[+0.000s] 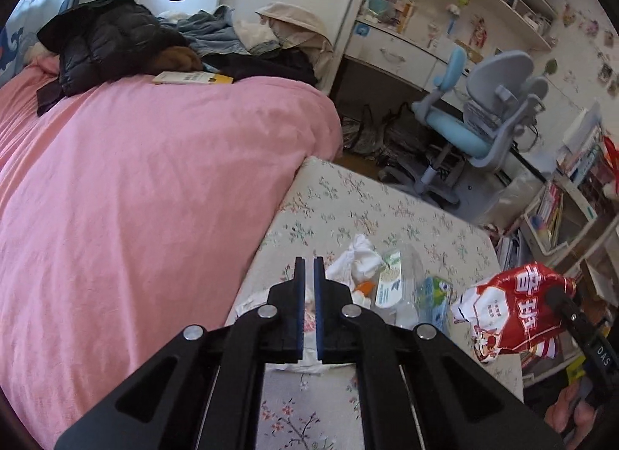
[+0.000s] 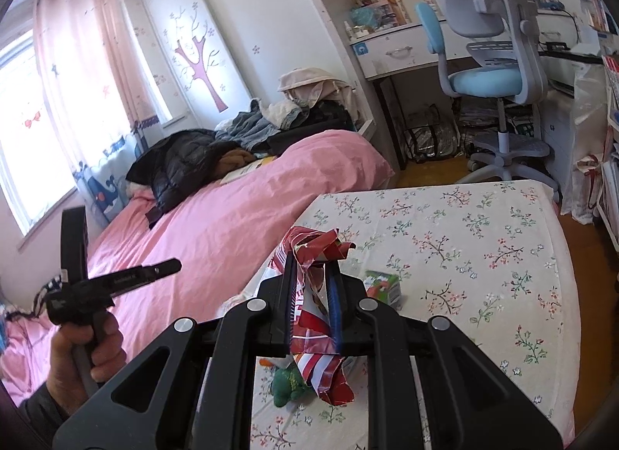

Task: Collect trash
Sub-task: 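Lift the wrapper with the right tool while the left tool grasps crumpled white paper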

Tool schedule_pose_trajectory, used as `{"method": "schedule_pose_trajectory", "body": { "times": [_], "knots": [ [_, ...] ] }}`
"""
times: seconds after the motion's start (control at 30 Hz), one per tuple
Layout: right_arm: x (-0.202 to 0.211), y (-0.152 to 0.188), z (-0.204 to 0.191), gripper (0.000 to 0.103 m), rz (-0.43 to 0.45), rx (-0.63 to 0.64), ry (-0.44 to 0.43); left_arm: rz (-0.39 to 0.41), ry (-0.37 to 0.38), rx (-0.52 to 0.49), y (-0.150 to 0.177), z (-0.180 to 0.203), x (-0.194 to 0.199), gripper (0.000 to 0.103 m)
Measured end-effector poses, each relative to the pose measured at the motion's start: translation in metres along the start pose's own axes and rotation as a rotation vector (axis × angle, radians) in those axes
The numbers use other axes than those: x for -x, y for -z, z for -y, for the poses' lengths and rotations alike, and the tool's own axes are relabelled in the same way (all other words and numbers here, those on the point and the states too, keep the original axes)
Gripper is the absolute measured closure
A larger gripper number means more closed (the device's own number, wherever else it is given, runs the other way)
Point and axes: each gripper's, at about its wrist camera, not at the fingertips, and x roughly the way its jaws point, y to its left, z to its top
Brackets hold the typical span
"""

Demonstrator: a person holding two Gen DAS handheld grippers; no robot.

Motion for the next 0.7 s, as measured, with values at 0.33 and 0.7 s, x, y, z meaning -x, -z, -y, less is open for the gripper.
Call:
{"method": "schedule_pose_trajectory", "body": {
  "times": [0.33,0.7],
  "knots": [
    [0.007,0.017,-0.008,0.089,-0.021,0.005,-0.002,-0.193,-0.172,-0.084,0.037,0.005,-0.059,0.026],
    [0.002,0.014,-0.004,0.089,-0.027,0.003,-0.021,-0.296,-0.204,0.016,0.034,-0.023,-0.108,0.05]
  ]
}}
